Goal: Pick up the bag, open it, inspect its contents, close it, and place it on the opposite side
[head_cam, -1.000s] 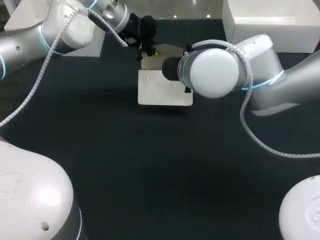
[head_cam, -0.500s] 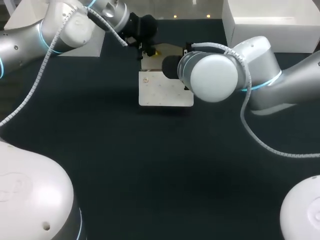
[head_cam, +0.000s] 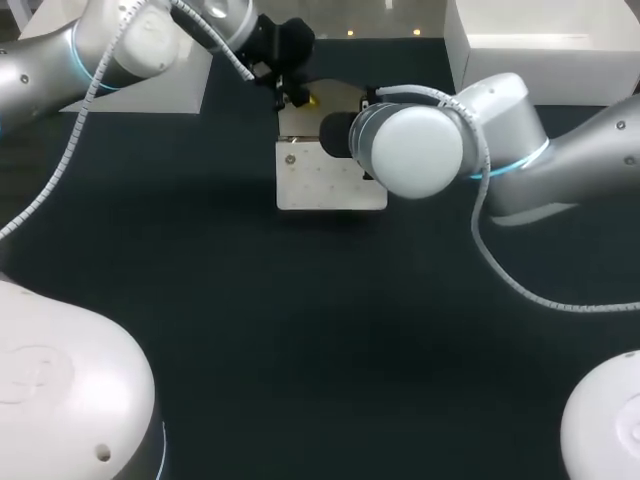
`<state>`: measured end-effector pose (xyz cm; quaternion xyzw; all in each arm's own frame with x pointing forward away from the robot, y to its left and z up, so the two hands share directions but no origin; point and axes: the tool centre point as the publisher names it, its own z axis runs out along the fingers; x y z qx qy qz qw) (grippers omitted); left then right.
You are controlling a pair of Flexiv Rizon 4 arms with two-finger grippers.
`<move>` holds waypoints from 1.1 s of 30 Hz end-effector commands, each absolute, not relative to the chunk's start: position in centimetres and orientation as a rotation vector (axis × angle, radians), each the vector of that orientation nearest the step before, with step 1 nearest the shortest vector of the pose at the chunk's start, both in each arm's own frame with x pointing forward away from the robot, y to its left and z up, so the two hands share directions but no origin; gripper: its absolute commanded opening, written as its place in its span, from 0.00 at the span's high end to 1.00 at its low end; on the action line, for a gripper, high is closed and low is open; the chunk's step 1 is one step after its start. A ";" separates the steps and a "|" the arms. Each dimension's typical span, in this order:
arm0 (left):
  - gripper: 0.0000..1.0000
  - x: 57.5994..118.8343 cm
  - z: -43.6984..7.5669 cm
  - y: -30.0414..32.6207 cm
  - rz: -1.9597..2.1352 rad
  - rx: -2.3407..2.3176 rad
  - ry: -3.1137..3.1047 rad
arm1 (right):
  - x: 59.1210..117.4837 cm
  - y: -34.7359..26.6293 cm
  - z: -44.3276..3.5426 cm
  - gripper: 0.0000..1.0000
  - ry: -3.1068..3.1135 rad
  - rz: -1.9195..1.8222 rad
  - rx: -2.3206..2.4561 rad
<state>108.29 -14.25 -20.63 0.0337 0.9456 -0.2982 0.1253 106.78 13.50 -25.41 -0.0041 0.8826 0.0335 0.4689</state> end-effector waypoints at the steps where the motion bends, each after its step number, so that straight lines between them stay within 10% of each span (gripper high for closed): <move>1: 1.00 108.5 -20.5 -13.9 -0.904 0.056 2.754 | 107.0 13.9 -25.9 1.00 2.173 0.083 -0.017; 33: 1.00 107.2 -19.2 -14.7 -1.101 0.078 2.706 | 107.4 14.1 -29.0 1.00 2.274 0.041 -0.042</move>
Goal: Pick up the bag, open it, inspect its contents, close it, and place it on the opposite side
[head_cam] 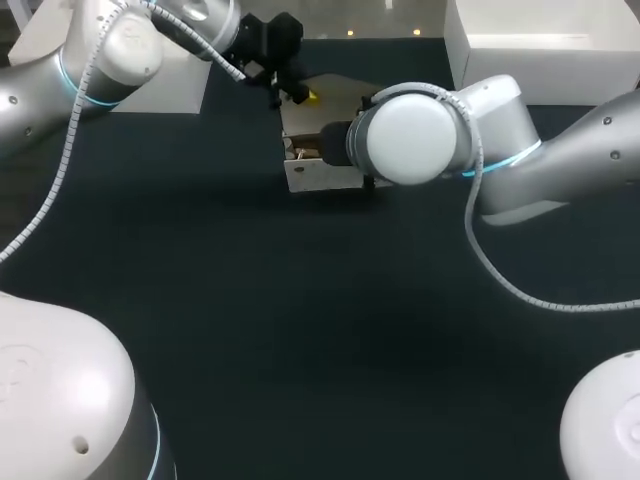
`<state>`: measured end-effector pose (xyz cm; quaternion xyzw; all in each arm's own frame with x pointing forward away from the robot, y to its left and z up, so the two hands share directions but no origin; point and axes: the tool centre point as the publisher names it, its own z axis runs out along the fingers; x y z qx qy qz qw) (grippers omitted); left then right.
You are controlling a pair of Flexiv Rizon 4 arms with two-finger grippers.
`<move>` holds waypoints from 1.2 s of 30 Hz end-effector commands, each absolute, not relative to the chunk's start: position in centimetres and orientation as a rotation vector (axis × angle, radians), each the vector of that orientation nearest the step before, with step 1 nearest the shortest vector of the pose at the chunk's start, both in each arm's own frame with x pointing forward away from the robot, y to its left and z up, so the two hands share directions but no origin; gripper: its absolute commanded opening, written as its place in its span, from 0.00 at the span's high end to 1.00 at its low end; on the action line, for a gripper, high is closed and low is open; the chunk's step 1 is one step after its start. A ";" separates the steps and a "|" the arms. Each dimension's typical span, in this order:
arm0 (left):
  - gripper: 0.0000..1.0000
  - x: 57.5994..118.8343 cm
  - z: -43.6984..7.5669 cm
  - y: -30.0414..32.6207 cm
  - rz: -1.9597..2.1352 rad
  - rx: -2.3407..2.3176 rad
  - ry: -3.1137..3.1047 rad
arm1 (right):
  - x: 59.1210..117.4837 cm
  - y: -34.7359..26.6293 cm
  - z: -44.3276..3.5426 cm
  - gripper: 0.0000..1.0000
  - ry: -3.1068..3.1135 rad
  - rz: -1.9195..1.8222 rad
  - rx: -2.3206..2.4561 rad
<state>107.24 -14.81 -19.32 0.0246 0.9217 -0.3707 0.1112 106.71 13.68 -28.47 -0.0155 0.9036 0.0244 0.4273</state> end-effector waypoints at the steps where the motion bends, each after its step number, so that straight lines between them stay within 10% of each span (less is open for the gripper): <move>1: 1.00 107.1 -19.3 -14.7 -1.112 0.079 2.710 | 107.5 14.0 -29.4 1.00 2.289 0.032 -0.046; 15: 1.00 107.4 -20.9 -14.7 -1.145 0.096 2.762 | 108.4 13.9 -30.9 0.85 2.377 0.018 -0.040; 26: 1.00 107.4 -21.4 -14.7 -1.164 0.109 2.770 | 108.6 14.0 -31.9 0.15 2.438 0.022 -0.056; 36: 1.00 107.4 -21.5 -14.7 -1.166 0.120 2.775 | 108.8 14.1 -32.0 0.00 2.451 0.020 -0.062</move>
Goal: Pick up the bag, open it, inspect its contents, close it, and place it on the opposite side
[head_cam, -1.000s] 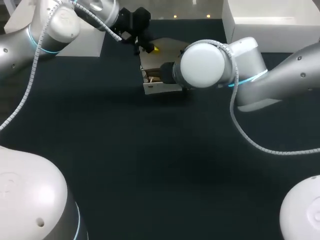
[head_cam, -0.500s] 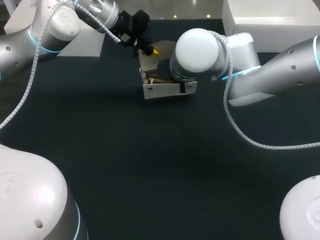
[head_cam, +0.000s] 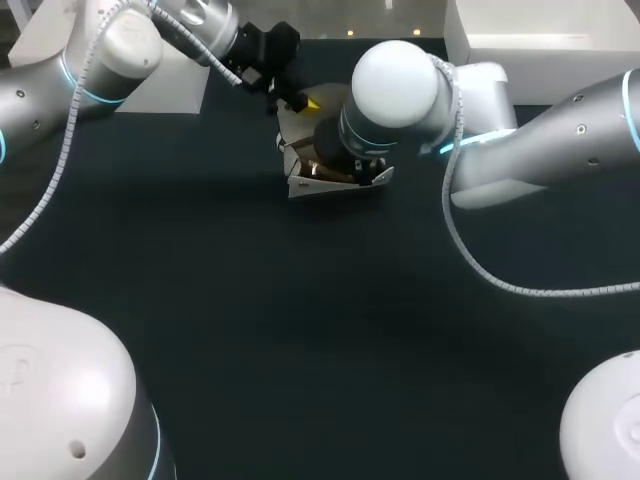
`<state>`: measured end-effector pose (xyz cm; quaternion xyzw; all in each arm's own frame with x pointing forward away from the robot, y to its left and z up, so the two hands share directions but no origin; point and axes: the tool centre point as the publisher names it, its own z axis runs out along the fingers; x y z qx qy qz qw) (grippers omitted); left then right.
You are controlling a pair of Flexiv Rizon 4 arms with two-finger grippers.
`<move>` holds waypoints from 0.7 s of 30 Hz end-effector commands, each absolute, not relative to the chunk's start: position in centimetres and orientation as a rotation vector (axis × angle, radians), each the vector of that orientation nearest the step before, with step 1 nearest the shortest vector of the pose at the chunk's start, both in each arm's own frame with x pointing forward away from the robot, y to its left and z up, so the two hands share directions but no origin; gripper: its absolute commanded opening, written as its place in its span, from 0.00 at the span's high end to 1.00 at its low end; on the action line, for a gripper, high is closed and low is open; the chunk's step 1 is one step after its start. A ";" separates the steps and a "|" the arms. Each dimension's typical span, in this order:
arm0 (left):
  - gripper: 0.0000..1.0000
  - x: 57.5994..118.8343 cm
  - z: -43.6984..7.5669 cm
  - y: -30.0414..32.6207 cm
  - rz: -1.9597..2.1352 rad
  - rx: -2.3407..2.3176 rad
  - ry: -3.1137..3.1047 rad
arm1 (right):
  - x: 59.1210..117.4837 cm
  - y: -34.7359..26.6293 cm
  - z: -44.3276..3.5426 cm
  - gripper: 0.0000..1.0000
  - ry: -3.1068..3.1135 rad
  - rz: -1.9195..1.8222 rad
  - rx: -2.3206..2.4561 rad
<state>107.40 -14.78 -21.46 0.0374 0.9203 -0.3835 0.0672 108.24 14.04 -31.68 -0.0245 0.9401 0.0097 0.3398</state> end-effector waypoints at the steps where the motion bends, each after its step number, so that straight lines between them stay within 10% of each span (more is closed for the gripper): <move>1: 1.00 107.4 -21.5 -14.7 -1.167 0.121 2.774 | 108.8 14.1 -32.0 0.00 2.452 0.019 -0.062; 21: 1.00 107.5 -21.8 -14.6 -1.169 0.126 2.774 | 108.8 14.2 -32.2 0.00 2.464 0.022 -0.065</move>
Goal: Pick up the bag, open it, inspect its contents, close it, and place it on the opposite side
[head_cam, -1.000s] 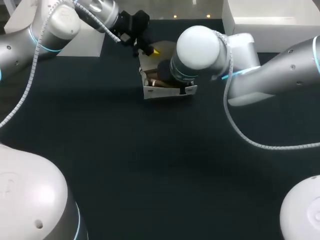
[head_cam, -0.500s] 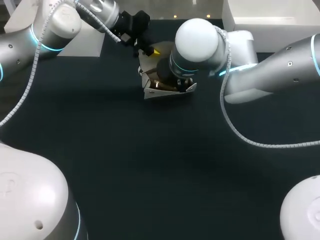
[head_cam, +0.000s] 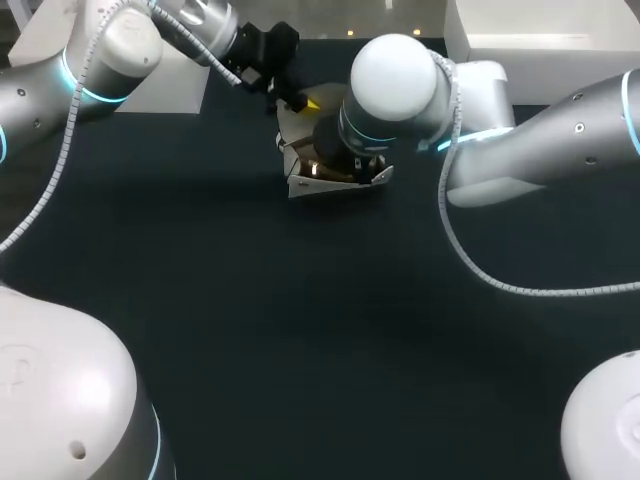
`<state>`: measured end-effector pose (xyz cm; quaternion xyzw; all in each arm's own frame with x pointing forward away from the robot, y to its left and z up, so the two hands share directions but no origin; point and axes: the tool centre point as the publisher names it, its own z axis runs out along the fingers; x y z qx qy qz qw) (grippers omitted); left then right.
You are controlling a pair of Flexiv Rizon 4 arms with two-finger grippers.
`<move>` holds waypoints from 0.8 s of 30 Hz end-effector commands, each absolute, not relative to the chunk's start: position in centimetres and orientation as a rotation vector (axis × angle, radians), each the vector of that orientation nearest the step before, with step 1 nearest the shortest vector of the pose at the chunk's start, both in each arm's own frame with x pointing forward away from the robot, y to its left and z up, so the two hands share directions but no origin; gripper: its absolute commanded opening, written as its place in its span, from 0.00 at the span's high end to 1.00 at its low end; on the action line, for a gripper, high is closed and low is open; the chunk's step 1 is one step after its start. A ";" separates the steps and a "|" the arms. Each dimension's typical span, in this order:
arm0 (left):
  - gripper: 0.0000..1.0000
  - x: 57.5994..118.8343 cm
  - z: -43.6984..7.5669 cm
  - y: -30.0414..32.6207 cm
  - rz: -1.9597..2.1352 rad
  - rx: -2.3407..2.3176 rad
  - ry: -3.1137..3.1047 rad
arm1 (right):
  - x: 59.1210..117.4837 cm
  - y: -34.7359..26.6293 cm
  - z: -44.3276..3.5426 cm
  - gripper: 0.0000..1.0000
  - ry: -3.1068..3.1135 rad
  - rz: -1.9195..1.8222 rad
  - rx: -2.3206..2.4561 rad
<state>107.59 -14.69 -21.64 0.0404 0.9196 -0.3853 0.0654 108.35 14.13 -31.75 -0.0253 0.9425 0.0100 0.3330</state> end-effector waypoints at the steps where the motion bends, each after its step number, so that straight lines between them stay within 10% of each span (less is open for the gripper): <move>1: 1.00 107.5 -21.8 -14.6 -1.169 0.127 2.774 | 108.8 14.2 -32.2 0.00 2.464 0.022 -0.065; 17: 1.00 107.5 -21.8 -14.7 -1.167 0.132 2.770 | 108.9 14.1 -32.1 0.03 2.463 0.029 -0.064; 19: 1.00 107.4 -21.8 -14.7 -1.167 0.133 2.770 | 108.9 14.1 -32.0 0.11 2.461 0.030 -0.064; 22: 1.00 107.4 -21.6 -14.7 -1.164 0.134 2.768 | 108.8 14.1 -31.7 0.52 2.450 0.033 -0.062; 24: 1.00 107.3 -21.5 -14.7 -1.163 0.137 2.766 | 108.7 14.1 -31.3 0.56 2.436 0.037 -0.057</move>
